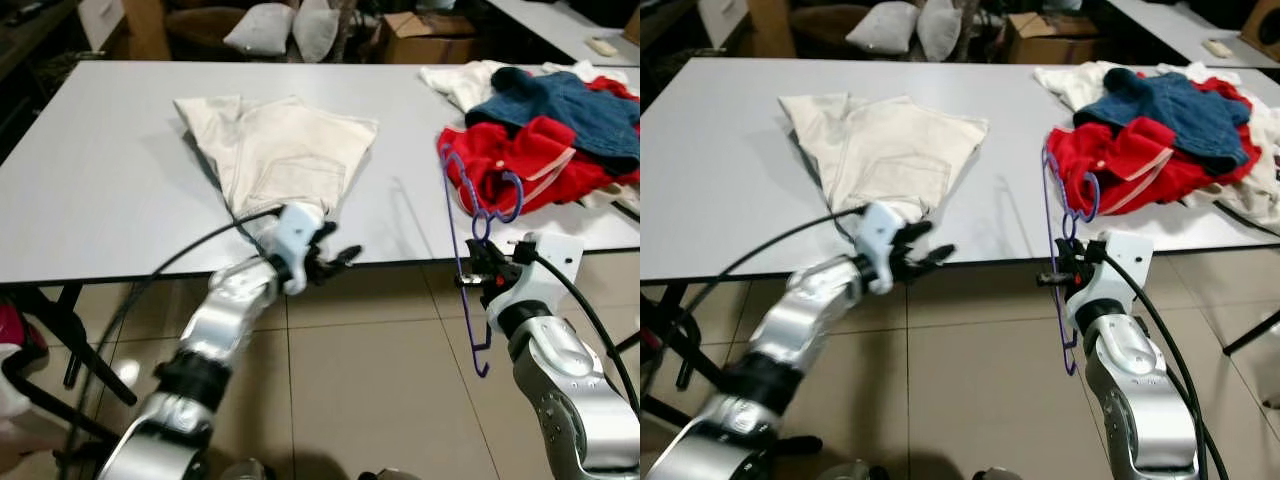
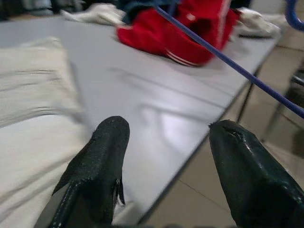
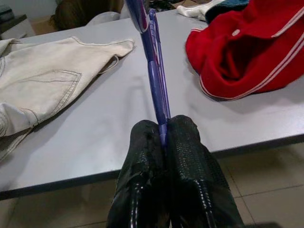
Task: Hang hanger
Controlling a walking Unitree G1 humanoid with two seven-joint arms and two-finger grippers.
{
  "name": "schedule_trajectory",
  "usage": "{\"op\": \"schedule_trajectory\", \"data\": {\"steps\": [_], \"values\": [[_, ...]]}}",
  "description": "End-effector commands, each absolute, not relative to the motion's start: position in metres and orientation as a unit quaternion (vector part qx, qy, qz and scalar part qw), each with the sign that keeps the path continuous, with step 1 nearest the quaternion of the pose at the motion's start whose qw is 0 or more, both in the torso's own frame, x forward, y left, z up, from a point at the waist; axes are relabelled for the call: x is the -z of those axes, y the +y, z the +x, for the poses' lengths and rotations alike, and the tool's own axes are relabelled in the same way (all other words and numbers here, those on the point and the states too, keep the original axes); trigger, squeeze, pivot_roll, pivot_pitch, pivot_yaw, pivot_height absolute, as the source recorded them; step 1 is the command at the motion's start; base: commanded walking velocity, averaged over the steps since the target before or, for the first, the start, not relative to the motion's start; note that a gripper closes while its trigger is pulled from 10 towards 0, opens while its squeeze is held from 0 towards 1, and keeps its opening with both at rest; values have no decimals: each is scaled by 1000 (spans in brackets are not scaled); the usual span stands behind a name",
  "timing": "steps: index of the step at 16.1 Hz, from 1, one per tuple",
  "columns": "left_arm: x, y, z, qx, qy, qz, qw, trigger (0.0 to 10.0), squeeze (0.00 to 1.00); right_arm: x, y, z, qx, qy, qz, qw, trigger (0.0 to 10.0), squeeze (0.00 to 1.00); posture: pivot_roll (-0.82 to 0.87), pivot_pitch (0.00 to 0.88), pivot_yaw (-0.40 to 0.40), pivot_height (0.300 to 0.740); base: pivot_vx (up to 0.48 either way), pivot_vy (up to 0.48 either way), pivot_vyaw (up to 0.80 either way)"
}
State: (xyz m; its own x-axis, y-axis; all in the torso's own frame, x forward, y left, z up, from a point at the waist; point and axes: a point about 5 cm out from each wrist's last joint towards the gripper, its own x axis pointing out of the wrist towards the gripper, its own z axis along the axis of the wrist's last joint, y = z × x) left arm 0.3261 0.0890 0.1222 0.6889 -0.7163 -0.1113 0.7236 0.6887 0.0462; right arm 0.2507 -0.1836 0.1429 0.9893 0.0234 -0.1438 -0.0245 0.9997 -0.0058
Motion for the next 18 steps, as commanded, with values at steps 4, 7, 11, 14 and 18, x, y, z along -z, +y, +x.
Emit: {"op": "schedule_trajectory", "data": {"steps": [4, 7, 11, 14, 18], "values": [[-146, 112, 285, 374, -19, -2, 927, 10000, 82, -148, -184, 251, -10, 56, 6, 998, 10000, 0, -26, 0, -16, 740, 0, 0, 0], [-166, 138, 275, 256, -72, -14, 964, 10000, 1000, -146, -182, 251, -24, 60, 11, 998, 10000, 0, -12, 0, -38, 740, 0, 0, 0], [-152, 170, 275, 100, -28, 50, 993, 10000, 1000, -135, -173, 255, -57, 87, -84, 991, 10000, 0, 1, 0, -46, 740, 0, 0, 0], [-147, 171, 267, 81, -17, 55, 995, 10000, 1000, -130, -180, 246, -30, 76, -35, 996, 10000, 0, 4, 0, -53, 740, 85, 0, 0], [-138, 153, 264, 112, 8, 63, 992, 10000, 1000, -137, -186, 249, -12, 55, 3, 998, 10000, 0, -2, 0, -33, 740, 257, 0, 0]]}}
